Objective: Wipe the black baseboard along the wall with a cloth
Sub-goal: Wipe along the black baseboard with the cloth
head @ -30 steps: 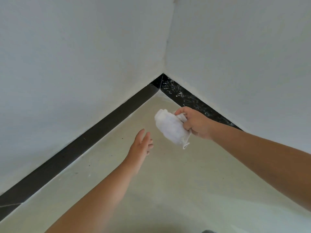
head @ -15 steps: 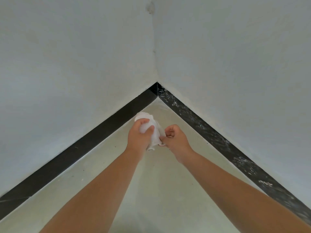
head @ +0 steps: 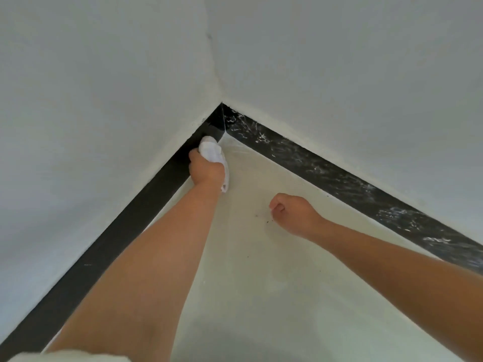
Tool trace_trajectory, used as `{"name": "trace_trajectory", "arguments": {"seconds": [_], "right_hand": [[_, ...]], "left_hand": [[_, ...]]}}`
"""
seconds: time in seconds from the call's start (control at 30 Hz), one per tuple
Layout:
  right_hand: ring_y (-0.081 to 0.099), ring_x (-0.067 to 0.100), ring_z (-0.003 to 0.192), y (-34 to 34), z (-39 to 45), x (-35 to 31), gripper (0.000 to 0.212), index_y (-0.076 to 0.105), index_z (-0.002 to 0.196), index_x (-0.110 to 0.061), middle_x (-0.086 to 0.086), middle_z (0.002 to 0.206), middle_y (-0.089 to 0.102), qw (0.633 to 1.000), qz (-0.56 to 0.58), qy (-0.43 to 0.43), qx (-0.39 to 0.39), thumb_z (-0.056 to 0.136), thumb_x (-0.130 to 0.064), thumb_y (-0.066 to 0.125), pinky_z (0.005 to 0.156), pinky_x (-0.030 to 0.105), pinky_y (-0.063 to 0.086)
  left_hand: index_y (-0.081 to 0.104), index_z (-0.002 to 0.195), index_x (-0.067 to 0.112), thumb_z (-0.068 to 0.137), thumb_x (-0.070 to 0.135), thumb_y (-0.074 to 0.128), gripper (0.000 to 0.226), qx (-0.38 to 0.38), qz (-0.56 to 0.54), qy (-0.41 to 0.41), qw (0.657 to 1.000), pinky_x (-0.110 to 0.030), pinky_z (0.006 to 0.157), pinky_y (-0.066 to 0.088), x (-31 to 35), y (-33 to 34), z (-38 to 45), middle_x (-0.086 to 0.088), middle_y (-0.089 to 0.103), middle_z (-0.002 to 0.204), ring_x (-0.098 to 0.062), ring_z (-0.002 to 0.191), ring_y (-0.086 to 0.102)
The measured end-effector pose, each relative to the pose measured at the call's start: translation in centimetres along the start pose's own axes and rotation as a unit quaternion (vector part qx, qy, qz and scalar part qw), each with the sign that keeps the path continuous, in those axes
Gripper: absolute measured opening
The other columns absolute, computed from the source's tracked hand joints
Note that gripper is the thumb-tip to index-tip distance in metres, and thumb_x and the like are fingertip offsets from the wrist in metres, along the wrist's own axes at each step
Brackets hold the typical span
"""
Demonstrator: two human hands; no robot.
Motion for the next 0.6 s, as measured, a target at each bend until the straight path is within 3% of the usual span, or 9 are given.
{"name": "trace_trajectory", "arguments": {"seconds": [0.03, 0.1, 0.17, 0.23, 0.3, 0.37, 0.43, 0.6], "right_hand": [[0.052, 0.02, 0.09, 0.0, -0.1, 0.2, 0.024, 0.057, 0.11, -0.007, 0.005, 0.096, 0.056, 0.999, -0.052, -0.002, -0.006, 0.09, -0.007, 0.044, 0.074, 0.019, 0.039], [0.049, 0.023, 0.112, -0.1, -0.2, 1.0, 0.033, 0.049, 0.124, -0.008, 0.009, 0.121, 0.054, 0.99, -0.141, -0.01, -0.004, 0.093, -0.013, 0.043, 0.09, 0.023, 0.037], [0.032, 0.021, 0.131, 0.1, -0.5, 1.9, 0.043, 0.037, 0.137, -0.014, 0.005, 0.143, 0.037, 0.982, -0.188, -0.007, 0.025, 0.095, -0.023, 0.042, 0.106, 0.027, 0.026], [0.009, 0.02, 0.141, 1.0, -0.8, 3.1, 0.052, 0.023, 0.144, -0.02, 0.001, 0.154, 0.013, 0.968, -0.247, -0.007, 0.049, 0.096, -0.034, 0.038, 0.114, 0.033, 0.009], [-0.01, 0.021, 0.142, 2.8, -1.2, 4.3, 0.058, 0.011, 0.147, -0.023, -0.001, 0.156, -0.005, 0.957, -0.285, -0.005, 0.061, 0.096, -0.042, 0.03, 0.112, 0.038, -0.01], [-0.017, 0.022, 0.14, 4.0, -1.3, 5.1, 0.059, 0.005, 0.147, -0.024, 0.0, 0.155, -0.01, 0.949, -0.302, -0.007, 0.092, 0.095, -0.049, 0.019, 0.105, 0.037, -0.024], [-0.016, 0.023, 0.14, 4.3, -1.3, 5.2, 0.067, 0.007, 0.147, -0.024, -0.001, 0.155, -0.006, 0.944, -0.31, -0.008, 0.113, 0.087, -0.055, 0.003, 0.101, 0.035, -0.03], [-0.015, 0.023, 0.141, 4.4, -1.1, 5.2, 0.078, 0.006, 0.147, -0.025, -0.002, 0.155, -0.006, 0.941, -0.317, -0.018, 0.115, 0.077, -0.054, -0.011, 0.098, 0.034, -0.035]], "left_hand": [[0.047, 0.117, 0.01, 0.095, 0.016, 0.034, 0.026, 0.01, 0.032, 0.003, 0.999, -0.026, 0.085, 0.033, 0.6, 0.4, 0.2, -0.011, 0.053, 0.11, -0.025, 0.105, 0.048], [0.055, 0.089, 0.017, 0.096, 0.029, 0.03, 0.028, 0.016, -0.005, -0.012, 1.0, -0.025, 0.081, 0.032, 0.3, 1.1, 0.6, -0.002, 0.055, 0.088, -0.019, 0.092, 0.047], [0.054, 0.082, 0.02, 0.095, 0.033, 0.035, 0.027, 0.005, -0.012, 0.017, 1.0, -0.025, 0.079, 0.033, 0.7, 2.0, 0.6, -0.002, 0.06, 0.095, -0.018, 0.09, 0.049], [0.055, 0.105, 0.023, 0.094, 0.021, 0.042, 0.017, 0.038, 0.049, 0.089, 0.994, -0.024, 0.085, 0.036, 2.0, 2.0, 0.5, -0.007, 0.054, 0.125, -0.019, 0.102, 0.051], [0.03, 0.137, 0.02, 0.089, -0.001, 0.042, 0.053, -0.016, -0.019, 0.171, 0.985, -0.017, 0.09, 0.03, 2.3, 3.6, 1.1, -0.008, 0.04, 0.14, -0.02, 0.122, 0.043], [0.02, 0.141, 0.021, 0.088, -0.008, 0.04, 0.064, -0.039, -0.057, 0.188, 0.98, -0.009, 0.089, 0.025, 2.6, 4.1, 1.5, -0.007, 0.035, 0.143, -0.021, 0.129, 0.037], [0.026, 0.14, 0.025, 0.089, -0.005, 0.041, 0.06, -0.033, -0.084, 0.141, 0.986, -0.014, 0.095, 0.026, 2.2, 4.3, 1.9, -0.006, 0.034, 0.144, -0.02, 0.129, 0.037], [0.011, 0.143, 0.026, 0.089, 0.008, 0.052, 0.071, -0.059, 0.039, 0.141, 0.987, -0.028, 0.103, 0.031, 2.3, 5.1, 1.9, -0.011, 0.035, 0.143, -0.023, 0.127, 0.04]]}}
Point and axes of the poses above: each hand's wrist, its own z-axis towards the middle knuckle, its own y-axis out of the palm, x = y × z, the point moved 7 cm from there along z, towards the middle knuckle
